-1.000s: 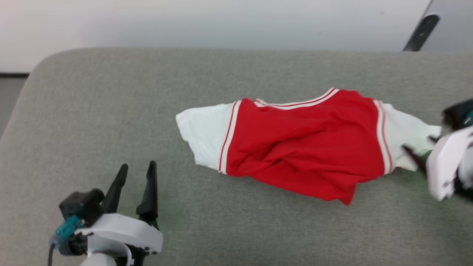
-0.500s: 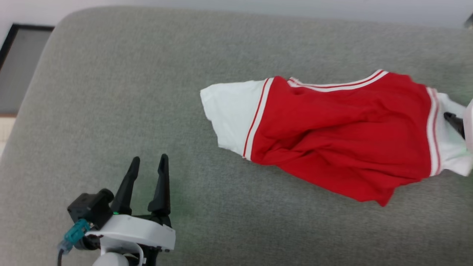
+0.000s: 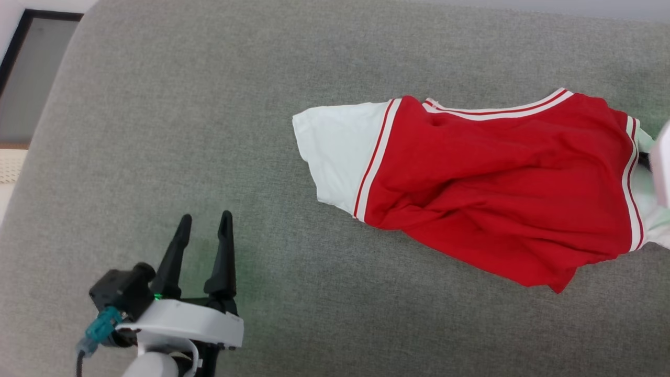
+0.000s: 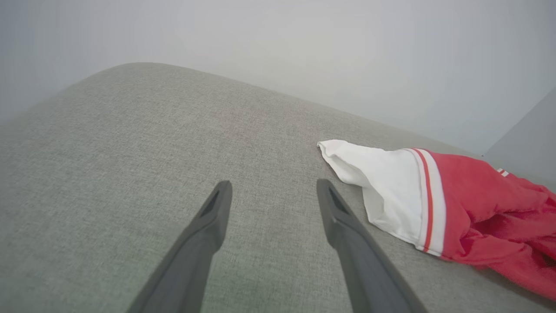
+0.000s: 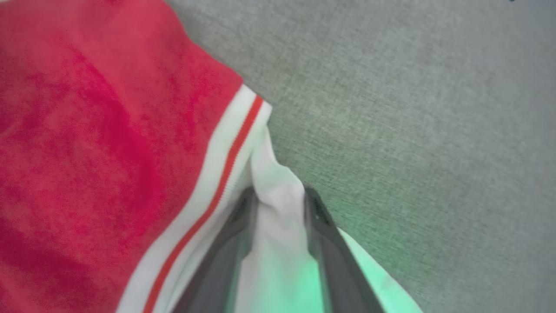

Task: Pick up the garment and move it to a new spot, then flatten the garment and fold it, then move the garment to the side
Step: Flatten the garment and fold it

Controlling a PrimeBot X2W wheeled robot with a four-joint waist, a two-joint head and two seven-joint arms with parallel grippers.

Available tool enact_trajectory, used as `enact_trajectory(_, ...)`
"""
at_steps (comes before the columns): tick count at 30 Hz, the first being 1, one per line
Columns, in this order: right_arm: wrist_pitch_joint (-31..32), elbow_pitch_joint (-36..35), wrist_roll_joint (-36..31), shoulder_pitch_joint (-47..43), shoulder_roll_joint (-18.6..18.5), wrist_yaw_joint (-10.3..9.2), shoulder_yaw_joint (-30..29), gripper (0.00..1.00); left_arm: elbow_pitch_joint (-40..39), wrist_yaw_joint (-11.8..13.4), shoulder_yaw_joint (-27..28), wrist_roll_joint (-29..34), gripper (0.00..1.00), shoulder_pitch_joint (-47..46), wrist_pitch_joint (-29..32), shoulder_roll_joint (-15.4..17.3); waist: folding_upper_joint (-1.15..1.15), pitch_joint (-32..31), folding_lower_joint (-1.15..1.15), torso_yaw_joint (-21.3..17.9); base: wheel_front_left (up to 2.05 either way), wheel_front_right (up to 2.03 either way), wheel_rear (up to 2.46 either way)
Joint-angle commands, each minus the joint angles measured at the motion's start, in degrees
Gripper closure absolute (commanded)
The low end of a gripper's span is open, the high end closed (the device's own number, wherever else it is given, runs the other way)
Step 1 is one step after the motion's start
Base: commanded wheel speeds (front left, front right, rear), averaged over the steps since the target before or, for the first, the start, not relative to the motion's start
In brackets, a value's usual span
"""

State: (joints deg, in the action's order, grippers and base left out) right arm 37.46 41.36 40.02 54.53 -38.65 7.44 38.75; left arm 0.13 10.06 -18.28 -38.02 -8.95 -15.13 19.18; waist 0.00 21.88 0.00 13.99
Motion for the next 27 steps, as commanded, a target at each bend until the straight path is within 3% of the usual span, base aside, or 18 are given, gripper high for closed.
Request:
enact_trajectory(1, 0.7, 3.4, 1.1, -4.5, 1.3, 0.05, 3.5, 1.00, -0.1, -0.6, -0.1, 0.7, 0.00, -1.0, 0.1, 0.6, 0.00, -0.1, 0.00, -0.3, 0.00, 0.00, 0.00)
enact_trajectory(7, -1.2, 4.9, 2.2, -2.8, 1.4, -0.01, 5.1, 1.00, -0.2, -2.8, -1.3, 3.0, 0.00, -7.3, 3.2, 4.0, 0.00, 0.1, 0.00, -0.5, 0.00, 0.00, 0.00)
enact_trajectory(9, -2.1, 5.5, 2.7, -1.9, 1.6, -0.07, 5.6, 1.00, 0.7, -4.4, -2.2, 4.2, 0.00, -12.3, 6.1, 6.1, 0.00, 0.3, 0.00, -0.6, 0.00, 0.00, 0.00)
enact_trajectory(12, -3.3, 6.4, 3.4, -0.4, 2.1, -0.07, 6.3, 1.00, 4.1, -8.3, -4.1, 2.1, 0.00, -20.2, 13.5, 6.6, 0.00, 0.5, 0.00, -0.8, 0.00, 0.00, 0.00)
enact_trajectory(15, -3.8, 7.1, 3.7, 0.8, 3.0, -0.07, 7.5, 1.00, 11.3, -12.6, -6.1, -3.9, 0.00, -28.2, 25.1, 5.3, 0.00, 0.9, 0.00, -1.1, 0.00, 0.00, 0.00)
enact_trajectory(17, -4.0, 7.5, 3.8, 1.4, 3.4, -0.08, 8.5, 1.00, 18.1, -13.7, -7.1, -8.1, 0.00, -33.3, 34.3, 3.8, 0.00, 1.0, 0.00, -1.3, 0.00, 0.00, 0.00)
enact_trajectory(22, -4.1, 7.8, 4.3, 3.5, 5.1, -0.06, 11.0, 1.00, 32.3, -13.4, -9.0, -10.8, 0.00, -44.2, 46.1, 1.1, 0.00, 2.2, 0.00, -2.5, 0.00, 0.00, 0.00)
enact_trajectory(27, -4.4, 8.3, 5.0, 5.1, 5.4, -0.07, 13.1, 1.00, 41.6, -14.4, -10.6, -12.6, 0.00, -50.6, 53.7, -1.6, 0.00, 3.1, 0.00, -3.2, 0.00, 0.00, 0.00)
